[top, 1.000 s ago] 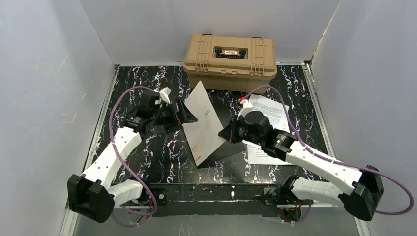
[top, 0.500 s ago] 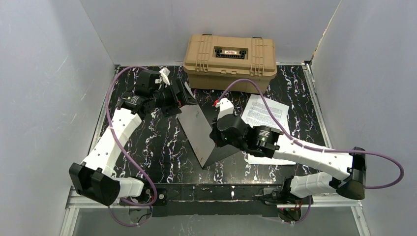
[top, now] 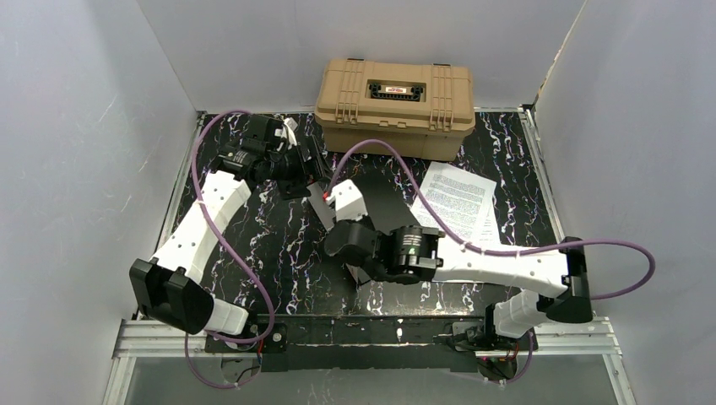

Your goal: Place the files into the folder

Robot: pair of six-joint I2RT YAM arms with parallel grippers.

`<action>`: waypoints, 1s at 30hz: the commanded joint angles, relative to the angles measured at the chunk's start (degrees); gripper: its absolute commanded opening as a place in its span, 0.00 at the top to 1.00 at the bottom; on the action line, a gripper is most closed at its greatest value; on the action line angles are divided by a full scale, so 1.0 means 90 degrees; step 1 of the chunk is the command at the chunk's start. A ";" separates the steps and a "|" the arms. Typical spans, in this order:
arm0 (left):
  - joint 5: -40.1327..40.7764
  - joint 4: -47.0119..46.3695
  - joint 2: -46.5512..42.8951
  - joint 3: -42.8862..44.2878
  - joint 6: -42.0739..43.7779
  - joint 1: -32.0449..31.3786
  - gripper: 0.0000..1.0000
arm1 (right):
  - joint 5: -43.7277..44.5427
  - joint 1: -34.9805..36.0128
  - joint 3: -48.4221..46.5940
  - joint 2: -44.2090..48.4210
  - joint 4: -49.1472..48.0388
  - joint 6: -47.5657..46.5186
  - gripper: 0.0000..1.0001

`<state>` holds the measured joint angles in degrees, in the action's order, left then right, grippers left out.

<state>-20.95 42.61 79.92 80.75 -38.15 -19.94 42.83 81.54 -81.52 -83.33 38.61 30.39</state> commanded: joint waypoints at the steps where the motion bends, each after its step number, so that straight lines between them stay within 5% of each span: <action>1: 0.0075 0.0418 0.0057 0.0320 0.0317 0.0038 0.20 | 0.1351 0.0385 -0.0814 -0.0381 0.0160 -0.0148 0.99; 5: 0.0121 0.0570 0.0108 0.0370 0.0485 0.0031 0.30 | 0.1842 0.0633 -0.1259 -0.0861 0.0391 -0.0193 0.99; 13: 0.0256 0.0802 0.0145 0.0393 0.0749 0.0036 0.68 | 0.2483 0.0888 -0.1849 -0.1569 0.0719 -0.0220 0.99; 21: 0.0347 0.0879 0.0090 0.0254 0.0951 0.0031 0.91 | 0.2442 0.1027 -0.2209 -0.1865 0.0483 -0.0475 0.98; 23: 0.0421 0.0895 0.0110 0.0224 0.1031 0.0031 1.00 | 0.2364 0.1116 -0.2031 -0.1694 0.0070 -0.0688 0.90; 30: 0.0525 0.0737 0.0166 0.0092 0.1315 0.0034 1.00 | 0.1706 0.1126 -0.1326 -0.0845 -0.0643 -0.0928 0.47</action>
<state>-17.08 49.91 81.36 82.15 -30.50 -19.88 58.46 91.53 -95.11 -98.67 38.63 23.70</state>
